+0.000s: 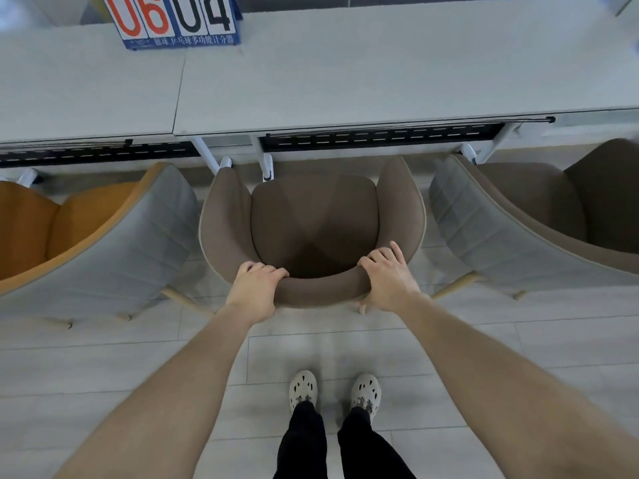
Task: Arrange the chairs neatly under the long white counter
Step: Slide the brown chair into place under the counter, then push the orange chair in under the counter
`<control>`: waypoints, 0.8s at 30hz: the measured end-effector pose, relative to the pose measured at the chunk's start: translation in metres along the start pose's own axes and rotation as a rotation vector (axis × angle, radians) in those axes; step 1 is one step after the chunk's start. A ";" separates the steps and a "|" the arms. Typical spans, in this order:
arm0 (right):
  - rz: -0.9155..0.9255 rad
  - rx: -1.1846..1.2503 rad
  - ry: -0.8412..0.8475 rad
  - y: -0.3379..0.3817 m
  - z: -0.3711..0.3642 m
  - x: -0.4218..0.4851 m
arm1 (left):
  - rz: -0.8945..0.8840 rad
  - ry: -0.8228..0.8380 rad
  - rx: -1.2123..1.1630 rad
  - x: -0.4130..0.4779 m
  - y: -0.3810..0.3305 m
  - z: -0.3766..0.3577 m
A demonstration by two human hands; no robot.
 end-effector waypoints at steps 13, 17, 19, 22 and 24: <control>0.126 0.125 0.006 0.189 0.062 0.031 | 0.260 -0.039 -0.241 -0.120 0.159 0.056; 0.130 0.102 -0.034 0.280 0.088 0.062 | 0.318 -0.035 -0.270 -0.168 0.253 0.068; 0.122 0.120 -0.015 0.331 0.094 0.073 | 0.333 -0.057 -0.266 -0.192 0.299 0.072; 0.127 0.160 0.053 0.406 0.096 0.083 | 0.346 -0.038 -0.268 -0.228 0.366 0.072; 0.135 0.171 0.092 0.448 0.096 0.086 | 0.372 -0.033 -0.287 -0.247 0.407 0.074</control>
Point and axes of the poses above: each hand's wrist, its own x-axis towards the middle knuckle, its own z-axis out of the back of the hand, y = z × x, the point moved 6 cm from there along x, towards the middle knuckle, and after that the axes turned 7 degrees about -x, right-handed, at the moved point
